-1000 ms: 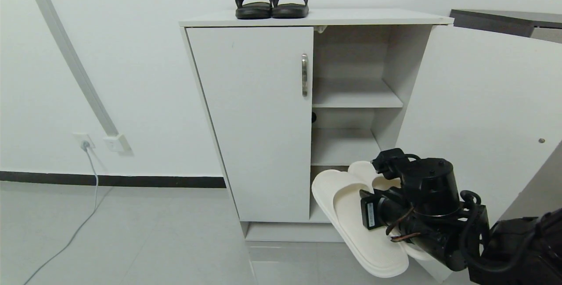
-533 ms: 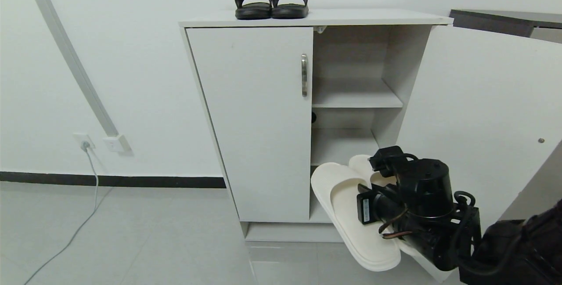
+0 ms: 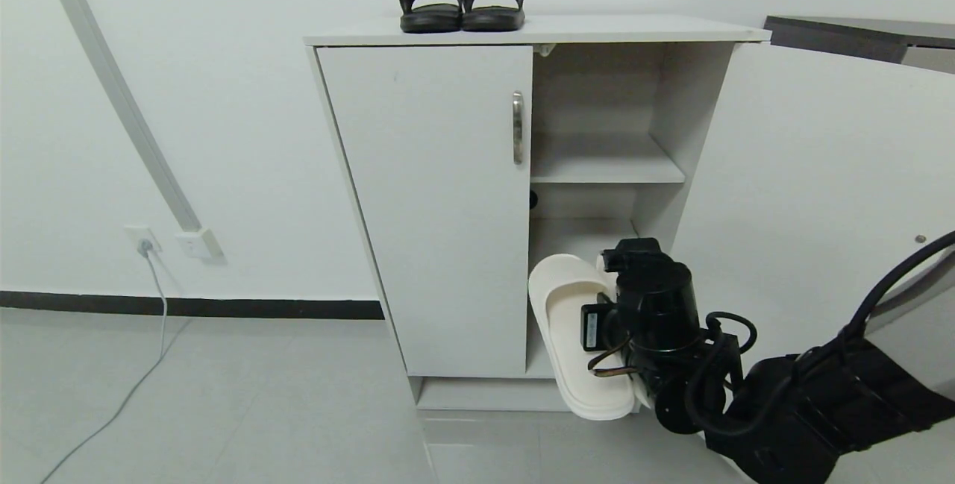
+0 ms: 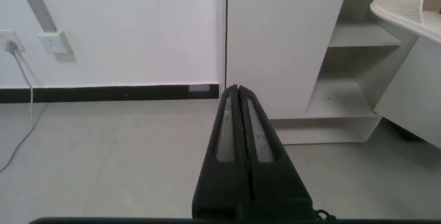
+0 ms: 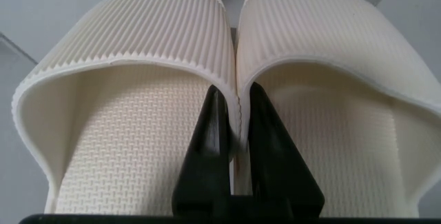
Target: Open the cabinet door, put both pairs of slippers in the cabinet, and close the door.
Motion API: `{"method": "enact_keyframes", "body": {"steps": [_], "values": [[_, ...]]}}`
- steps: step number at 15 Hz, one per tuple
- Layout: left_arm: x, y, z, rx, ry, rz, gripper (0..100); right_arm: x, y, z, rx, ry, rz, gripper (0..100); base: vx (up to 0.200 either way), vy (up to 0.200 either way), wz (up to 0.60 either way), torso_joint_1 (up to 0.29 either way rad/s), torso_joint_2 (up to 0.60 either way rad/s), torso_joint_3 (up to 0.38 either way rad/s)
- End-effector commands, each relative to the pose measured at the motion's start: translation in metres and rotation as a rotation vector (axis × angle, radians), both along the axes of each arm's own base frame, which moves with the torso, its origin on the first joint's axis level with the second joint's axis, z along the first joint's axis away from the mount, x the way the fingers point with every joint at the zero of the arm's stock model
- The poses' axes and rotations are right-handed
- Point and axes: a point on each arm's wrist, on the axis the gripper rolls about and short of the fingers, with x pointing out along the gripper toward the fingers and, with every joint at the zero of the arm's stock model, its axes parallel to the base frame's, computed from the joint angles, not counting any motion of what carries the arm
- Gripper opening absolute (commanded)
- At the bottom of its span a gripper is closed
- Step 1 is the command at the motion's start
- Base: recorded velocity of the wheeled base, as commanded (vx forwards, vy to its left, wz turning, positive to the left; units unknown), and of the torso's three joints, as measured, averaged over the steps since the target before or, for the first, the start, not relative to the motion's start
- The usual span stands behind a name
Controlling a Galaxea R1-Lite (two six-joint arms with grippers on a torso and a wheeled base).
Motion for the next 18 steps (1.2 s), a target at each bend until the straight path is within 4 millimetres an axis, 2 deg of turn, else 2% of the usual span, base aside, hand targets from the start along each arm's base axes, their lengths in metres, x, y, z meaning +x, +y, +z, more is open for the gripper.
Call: {"method": "enact_keyframes", "body": {"steps": [1,5,12,15,18], "values": [[0.0,0.0,0.0,0.0,0.003,0.001,0,0.005,0.0,-0.005,-0.009,0.006,-0.017,0,0.0,-0.2,0.0,0.007,0.01,0.007],[0.0,0.0,0.0,-0.001,0.003,0.001,0,0.006,-0.002,-0.009,-0.014,0.012,-0.025,0,0.0,-0.2,0.0,0.006,0.0,0.002],[0.0,0.0,0.0,-0.001,0.003,0.001,0,0.005,-0.001,-0.018,-0.012,0.026,0.007,0,0.0,0.0,0.0,0.0,0.0,0.0],[0.0,0.0,0.0,-0.001,0.003,0.001,0,0.008,0.006,-0.029,-0.006,0.025,0.028,0,0.0,0.0,0.0,0.0,0.0,0.0],[0.0,0.0,0.0,0.0,0.003,0.001,0,0.012,0.01,-0.031,-0.006,0.017,0.03,0,0.0,0.0,0.0,-0.001,0.0,-0.033]]}}
